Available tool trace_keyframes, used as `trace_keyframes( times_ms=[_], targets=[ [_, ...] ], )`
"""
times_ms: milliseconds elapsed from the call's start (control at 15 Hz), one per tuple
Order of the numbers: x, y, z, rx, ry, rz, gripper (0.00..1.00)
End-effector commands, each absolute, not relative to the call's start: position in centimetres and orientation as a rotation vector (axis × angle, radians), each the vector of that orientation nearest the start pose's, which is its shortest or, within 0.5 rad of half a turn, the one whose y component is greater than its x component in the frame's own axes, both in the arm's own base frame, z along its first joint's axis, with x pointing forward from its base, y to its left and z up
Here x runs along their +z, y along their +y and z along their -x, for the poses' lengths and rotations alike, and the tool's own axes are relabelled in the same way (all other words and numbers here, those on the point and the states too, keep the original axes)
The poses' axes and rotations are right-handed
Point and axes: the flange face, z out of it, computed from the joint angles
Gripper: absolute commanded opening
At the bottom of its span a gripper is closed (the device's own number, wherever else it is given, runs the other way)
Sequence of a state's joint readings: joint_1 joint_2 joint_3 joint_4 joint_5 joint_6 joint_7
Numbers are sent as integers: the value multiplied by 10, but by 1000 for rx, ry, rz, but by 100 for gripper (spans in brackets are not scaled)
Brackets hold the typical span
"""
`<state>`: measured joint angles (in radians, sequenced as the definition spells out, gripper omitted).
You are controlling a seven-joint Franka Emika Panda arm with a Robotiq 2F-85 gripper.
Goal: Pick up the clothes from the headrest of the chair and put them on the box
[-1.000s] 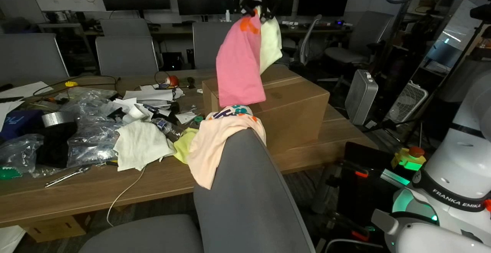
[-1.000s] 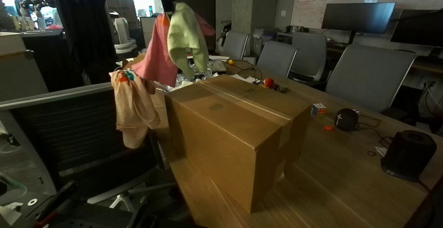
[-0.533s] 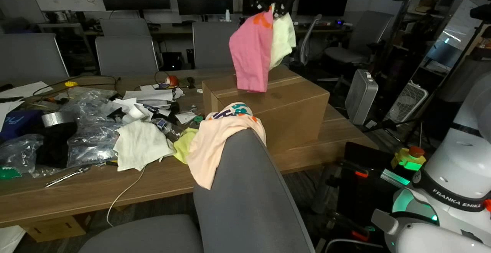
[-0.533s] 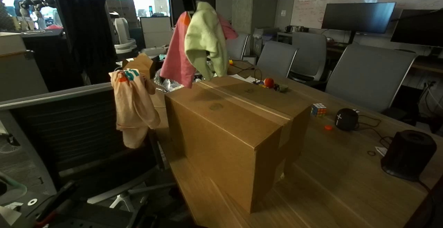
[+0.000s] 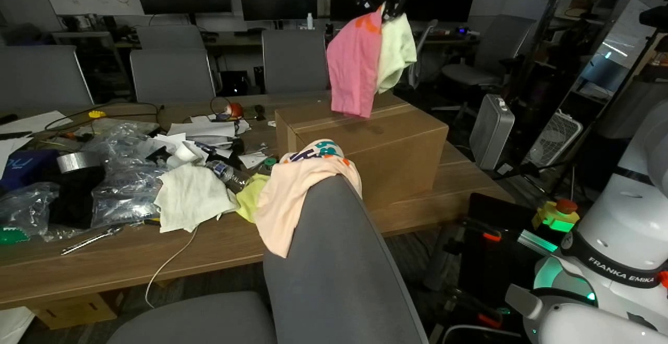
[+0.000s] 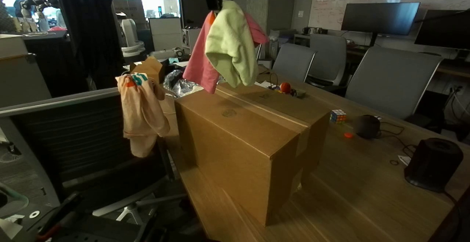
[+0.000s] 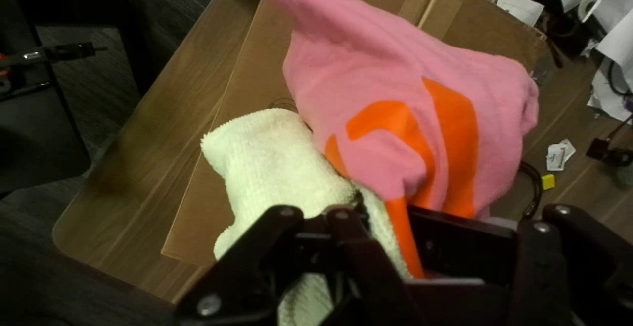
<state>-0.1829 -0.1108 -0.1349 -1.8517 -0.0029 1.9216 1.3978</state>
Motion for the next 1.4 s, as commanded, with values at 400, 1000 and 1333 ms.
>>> trace_keyframes(
  times_ms=[400,1000,1333],
  targets=[
    [602,-180,-540,-140,2380,1862,5],
    [588,-179,-532,142,2274,1957,76],
    [555,-148,-510,253,2071,2177,100]
  ],
)
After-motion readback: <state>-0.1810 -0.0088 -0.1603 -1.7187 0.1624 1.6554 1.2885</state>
